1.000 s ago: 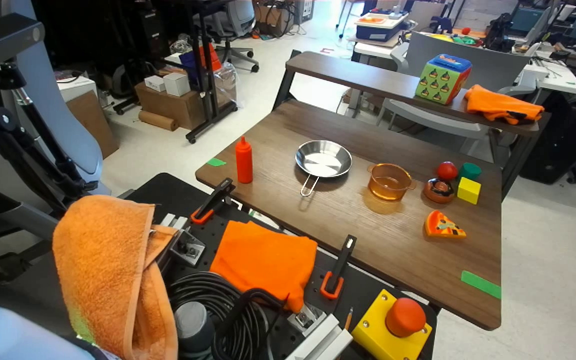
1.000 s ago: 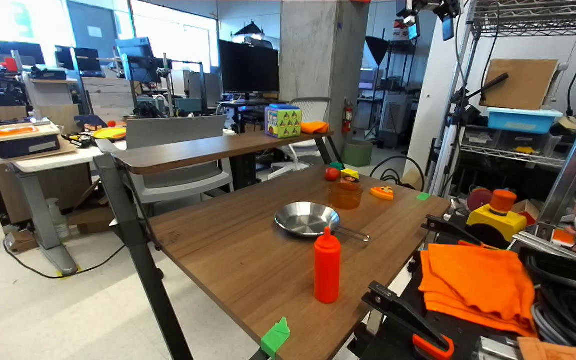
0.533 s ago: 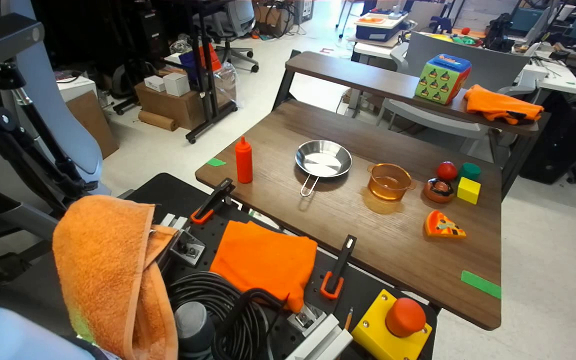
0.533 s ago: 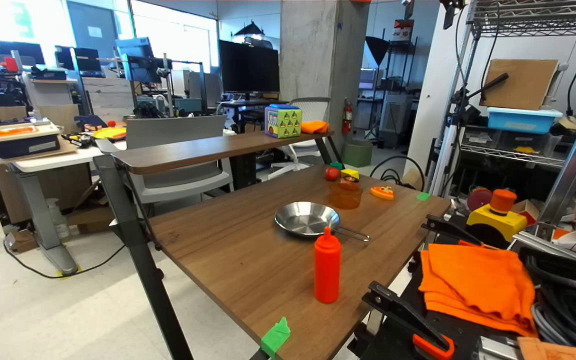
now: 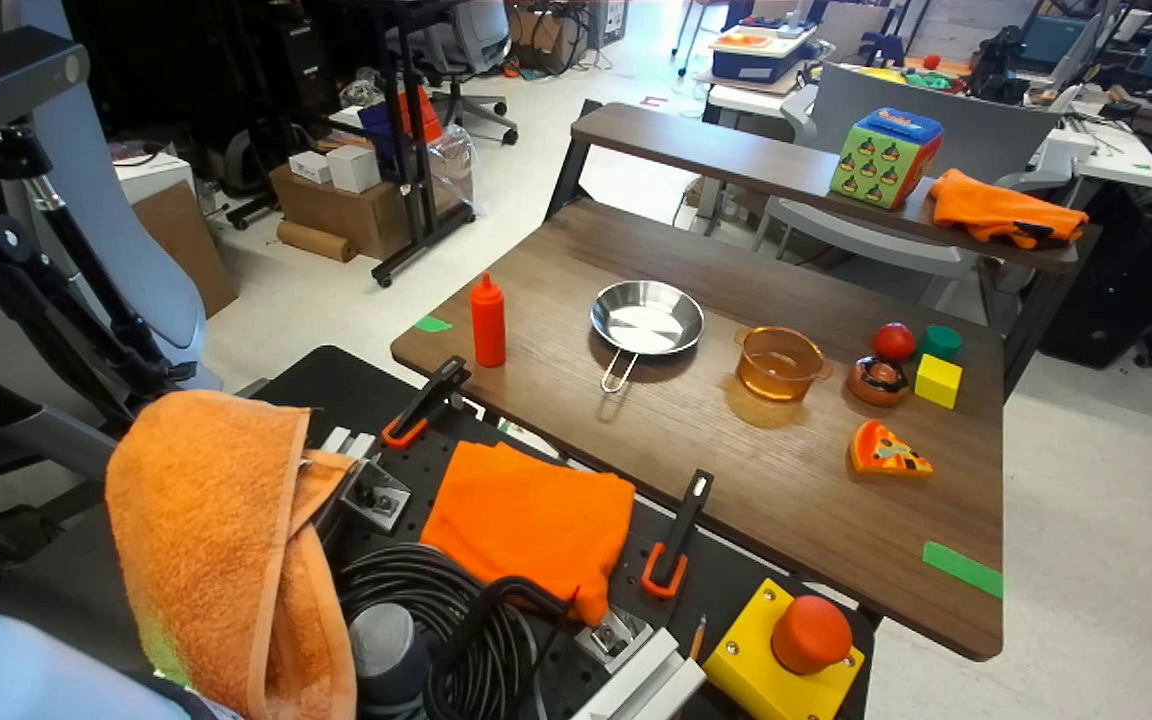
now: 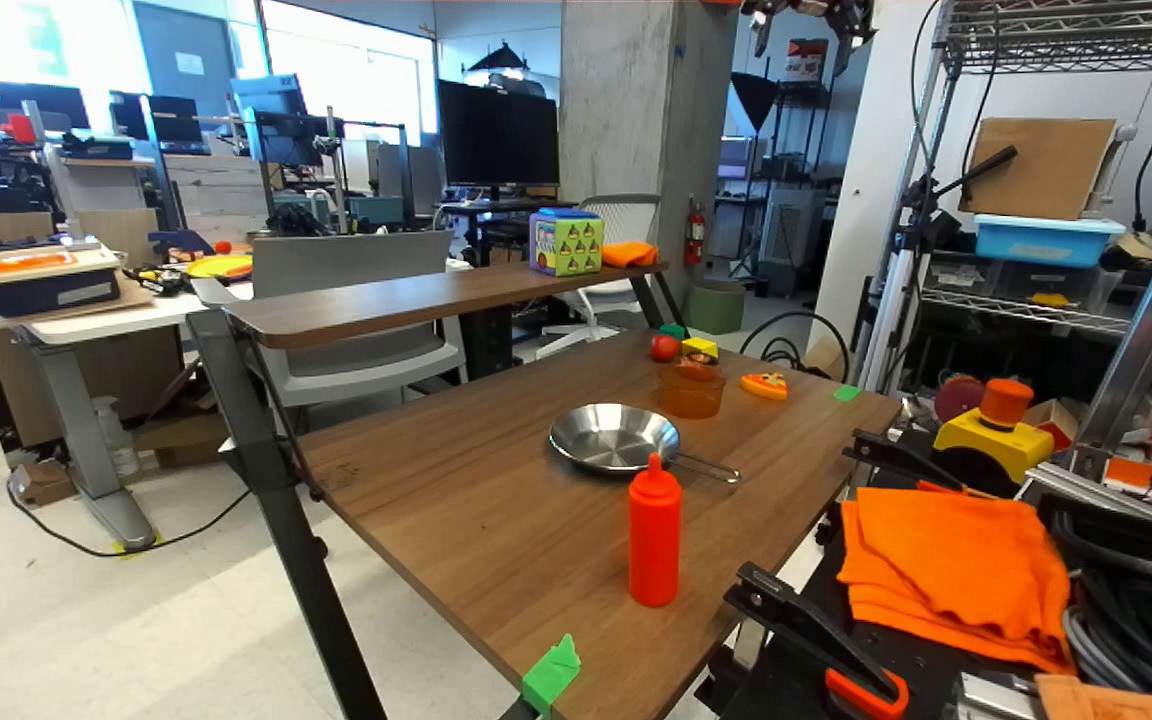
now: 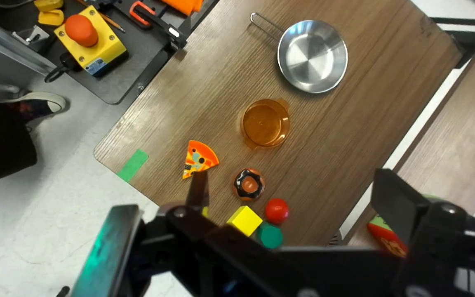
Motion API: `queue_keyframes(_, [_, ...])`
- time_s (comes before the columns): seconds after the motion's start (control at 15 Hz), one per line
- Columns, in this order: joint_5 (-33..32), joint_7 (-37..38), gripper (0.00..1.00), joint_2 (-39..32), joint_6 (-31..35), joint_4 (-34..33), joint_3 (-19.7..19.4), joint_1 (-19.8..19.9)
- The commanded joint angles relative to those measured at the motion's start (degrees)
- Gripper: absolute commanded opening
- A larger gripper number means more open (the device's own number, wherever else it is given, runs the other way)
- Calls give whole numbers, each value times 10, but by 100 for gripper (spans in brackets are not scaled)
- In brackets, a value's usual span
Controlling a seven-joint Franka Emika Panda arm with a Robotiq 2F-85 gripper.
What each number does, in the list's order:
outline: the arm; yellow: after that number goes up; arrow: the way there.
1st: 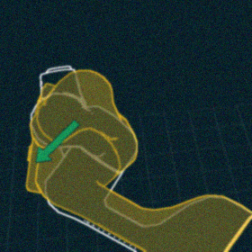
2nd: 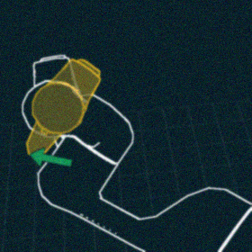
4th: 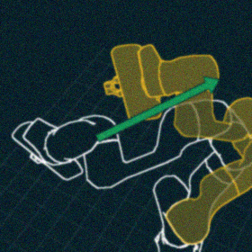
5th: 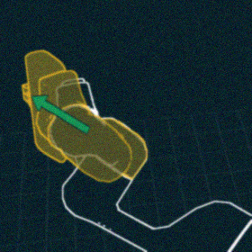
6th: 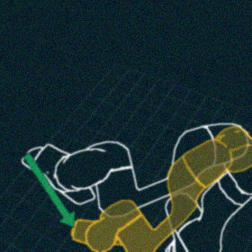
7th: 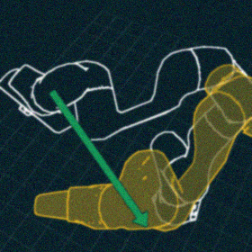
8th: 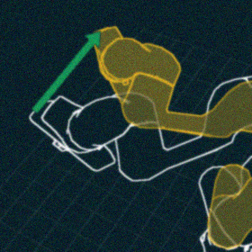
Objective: Pick up the yellow object from the table and put it in the pot
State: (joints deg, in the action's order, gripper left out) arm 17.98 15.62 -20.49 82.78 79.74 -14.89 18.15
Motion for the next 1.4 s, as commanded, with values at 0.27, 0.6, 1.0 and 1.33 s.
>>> queue_keyframes(0.27, [-37,67,100,-79,-19,-88,10,-14])
queue_keyframes(0.6, [-71,56,100,-107,-20,-104,18,-29])
queue_keyframes(1.0, [-170,-51,100,-81,23,-56,17,-54])
queue_keyframes(1.33, [-188,-55,100,-42,131,2,20,-77])
